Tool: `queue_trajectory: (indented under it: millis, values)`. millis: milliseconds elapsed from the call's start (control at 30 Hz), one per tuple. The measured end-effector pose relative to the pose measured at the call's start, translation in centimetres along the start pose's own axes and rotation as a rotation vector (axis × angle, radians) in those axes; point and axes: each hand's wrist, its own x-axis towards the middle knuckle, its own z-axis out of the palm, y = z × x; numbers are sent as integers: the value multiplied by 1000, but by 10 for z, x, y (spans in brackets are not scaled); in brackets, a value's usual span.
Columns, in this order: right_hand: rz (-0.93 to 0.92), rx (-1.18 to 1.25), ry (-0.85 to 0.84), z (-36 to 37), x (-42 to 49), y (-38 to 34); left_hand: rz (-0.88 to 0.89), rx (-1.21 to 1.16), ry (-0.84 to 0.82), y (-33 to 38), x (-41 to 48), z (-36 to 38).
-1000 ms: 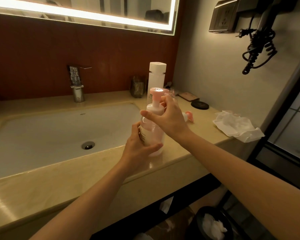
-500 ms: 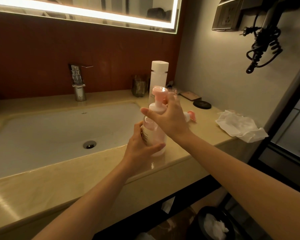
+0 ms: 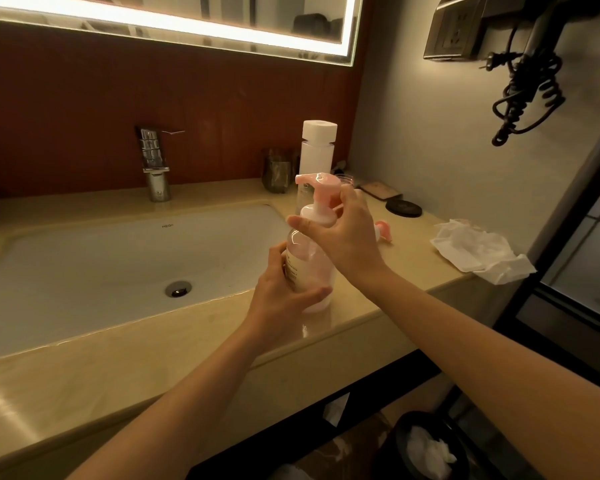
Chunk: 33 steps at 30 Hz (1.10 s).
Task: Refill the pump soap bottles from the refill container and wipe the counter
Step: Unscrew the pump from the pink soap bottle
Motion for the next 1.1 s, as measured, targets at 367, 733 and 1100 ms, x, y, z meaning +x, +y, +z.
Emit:
queue_trajectory:
  millis: [367,733,1100]
  values:
    - [-16,36,10,6,-8,3,0,-15,-3,-2,1,0]
    - [-3,148,-91,1,-13,6,14,-7,1,-1,0,0]
    - [-4,147,-61,-1,-16,3,10,-28,-2,1,0,-1]
